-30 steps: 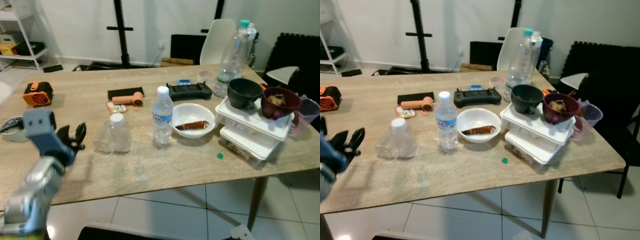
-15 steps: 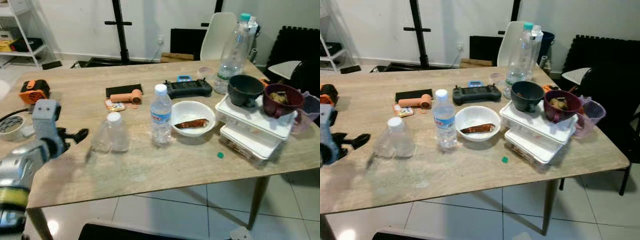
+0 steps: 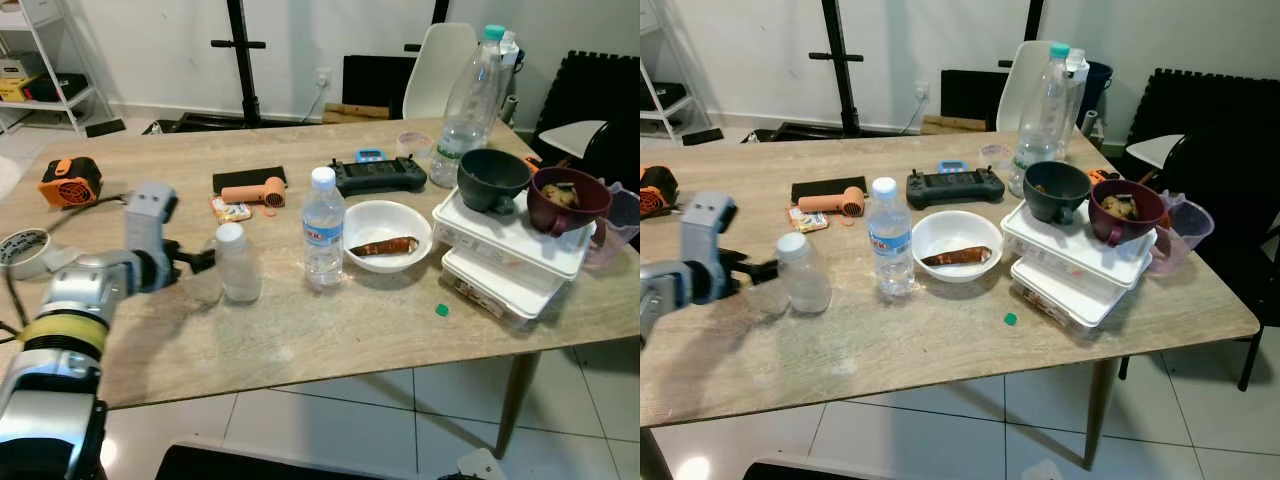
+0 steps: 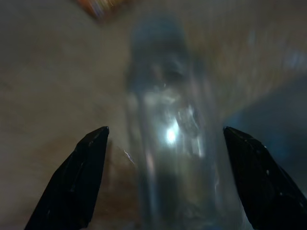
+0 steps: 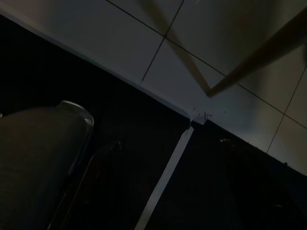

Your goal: Restocking fridge

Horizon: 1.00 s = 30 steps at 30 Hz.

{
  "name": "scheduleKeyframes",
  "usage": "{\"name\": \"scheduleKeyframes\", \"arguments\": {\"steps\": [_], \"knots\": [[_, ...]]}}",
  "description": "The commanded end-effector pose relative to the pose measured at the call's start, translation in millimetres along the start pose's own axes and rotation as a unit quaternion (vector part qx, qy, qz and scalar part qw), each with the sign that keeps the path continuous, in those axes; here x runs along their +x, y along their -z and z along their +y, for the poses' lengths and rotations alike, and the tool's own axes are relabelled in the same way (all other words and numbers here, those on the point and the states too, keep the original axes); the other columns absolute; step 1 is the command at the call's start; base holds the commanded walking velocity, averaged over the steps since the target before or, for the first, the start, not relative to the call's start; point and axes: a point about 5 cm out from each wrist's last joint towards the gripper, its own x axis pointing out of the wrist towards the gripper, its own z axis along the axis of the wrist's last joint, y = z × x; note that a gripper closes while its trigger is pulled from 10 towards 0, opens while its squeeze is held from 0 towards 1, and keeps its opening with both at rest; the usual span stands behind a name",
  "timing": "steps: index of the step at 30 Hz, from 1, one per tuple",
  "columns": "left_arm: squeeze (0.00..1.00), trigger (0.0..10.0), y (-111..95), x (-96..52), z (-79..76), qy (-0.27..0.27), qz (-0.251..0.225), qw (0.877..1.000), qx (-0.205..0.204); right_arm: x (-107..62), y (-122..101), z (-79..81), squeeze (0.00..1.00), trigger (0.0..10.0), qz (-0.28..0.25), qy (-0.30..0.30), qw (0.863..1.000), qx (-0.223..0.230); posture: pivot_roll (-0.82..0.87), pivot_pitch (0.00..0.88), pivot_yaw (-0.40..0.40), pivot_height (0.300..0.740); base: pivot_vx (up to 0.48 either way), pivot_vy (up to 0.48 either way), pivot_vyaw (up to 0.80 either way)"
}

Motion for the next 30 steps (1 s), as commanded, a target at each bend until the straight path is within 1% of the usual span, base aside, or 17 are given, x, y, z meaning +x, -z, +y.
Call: {"name": "scheduleKeyframes", "arguments": {"steps": [1, 3, 5, 6, 7, 10, 11, 12, 14, 15, 17, 18, 19, 21, 22, 23, 30], "knots": [[0.00, 10.0, 14, 7.7, -5.5, 0.008, 0.030, 0.999, 0.008, -3.4, 9, 1.6, 0.00, 10.0, 0.015, 0.004, 1.000, 0.011, -0.04, 0.150, 0.014, 0.740, 0.000, 0.000, 0.00], [0.00, 10.0, 18, 10.0, -5.7, 0.005, 0.039, 0.999, 0.006, -3.5, 10, 1.8, 0.00, 10.0, 0.015, 0.003, 1.000, 0.012, -0.04, 0.147, 0.013, 0.740, 0.000, 0.000, 0.00], [0.00, 10.0, 26, 13.2, -5.6, 0.000, 0.062, 0.998, 0.021, -3.4, 9, 2.0, 0.00, 10.0, 0.015, 0.003, 1.000, 0.012, -0.04, 0.146, 0.015, 0.740, 0.000, 0.000, 0.00], [0.00, 10.0, 26, 13.2, -5.6, 0.000, 0.062, 0.998, 0.021, -3.4, 9, 2.0, 0.00, 10.0, 0.015, 0.003, 1.000, 0.012, -0.04, 0.146, 0.015, 0.740, 0.000, 0.000, 0.00], [0.00, 10.0, 31, 14.1, -4.9, -0.004, 0.072, 0.997, 0.027, -3.2, 9, 1.8, 0.00, 10.0, 0.014, 0.003, 1.000, 0.011, -0.04, 0.145, 0.014, 0.740, 0.000, 0.000, 0.00], [0.00, 10.0, 33, 14.6, -2.1, -0.019, 0.076, 0.996, 0.033, -2.9, 8, 1.0, 0.00, 10.0, 0.014, 0.004, 1.000, 0.011, -0.05, 0.142, 0.016, 0.740, 0.000, 0.000, 0.00], [0.00, 10.0, 30, 14.2, 0.2, -0.028, 0.071, 0.996, 0.043, -2.8, 8, 0.4, 0.00, 10.0, 0.014, 0.005, 1.000, 0.010, -0.05, 0.139, 0.019, 0.740, 0.000, 0.000, 0.00], [0.00, 10.0, 30, 14.2, 0.2, -0.028, 0.071, 0.996, 0.043, -2.8, 8, 0.4, 0.00, 10.0, 0.014, 0.005, 1.000, 0.010, -0.05, 0.139, 0.019, 0.740, 0.000, 0.000, 0.00], [0.00, 10.0, 18, 11.0, 6.2, -0.049, 0.049, 0.996, 0.063, -2.8, 8, -1.1, 0.00, 10.0, 0.014, 0.007, 1.000, 0.011, -0.05, 0.135, 0.016, 0.740, 0.000, 0.000, 0.00], [0.00, 10.0, 13, 9.6, 8.2, -0.057, 0.040, 0.995, 0.067, -2.8, 8, -1.5, 0.00, 10.0, 0.014, 0.008, 1.000, 0.012, -0.05, 0.135, 0.016, 0.740, 0.000, 0.000, 0.00], [0.00, 10.0, 8, 8.5, 10.4, -0.062, 0.029, 0.996, 0.051, -2.5, 8, -0.3, 0.00, 10.0, 0.013, 0.004, 1.000, 0.008, -0.04, 0.133, 0.015, 0.740, 0.000, 0.000, 0.00], [0.00, 10.0, 8, 8.5, 10.4, -0.062, 0.029, 0.996, 0.051, -2.5, 8, -0.3, 0.00, 10.0, 0.013, 0.004, 1.000, 0.008, -0.04, 0.133, 0.015, 0.740, 0.000, 0.000, 0.00], [0.00, 9.3, 8, 8.9, 9.7, -0.057, 0.024, 0.997, 0.044, -2.2, 7, 0.2, 0.00, 10.0, 0.012, 0.004, 1.000, 0.008, -0.04, 0.135, 0.017, 0.740, 0.000, 0.000, 0.00], [0.00, 9.3, 8, 9.1, 9.4, -0.055, 0.022, 0.997, 0.040, -2.1, 6, 0.1, 0.00, 10.0, 0.012, 0.004, 1.000, 0.008, -0.04, 0.135, 0.017, 0.740, 0.000, 0.000, 0.00], [0.00, 4.4, 8, 9.5, 8.8, -0.052, 0.021, 0.998, 0.036, -1.8, 6, 0.0, 0.00, 10.0, 0.011, 0.005, 1.000, 0.010, -0.05, 0.134, 0.016, 0.740, 0.000, 0.000, 0.00], [0.00, 0.0, 8, 10.0, 8.2, -0.049, 0.019, 0.998, 0.033, -1.6, 5, -0.2, 0.00, 10.0, 0.010, 0.005, 1.000, 0.010, -0.04, 0.137, 0.015, 0.740, 0.000, 0.000, 0.00], [0.00, 0.0, 11, 8.8, 9.2, -0.043, 0.009, 0.999, 0.018, -2.1, 6, 0.2, 0.00, 10.0, 0.012, 0.003, 1.000, 0.009, -0.04, 0.141, 0.008, 0.740, 0.000, 0.000, 0.00]]}}
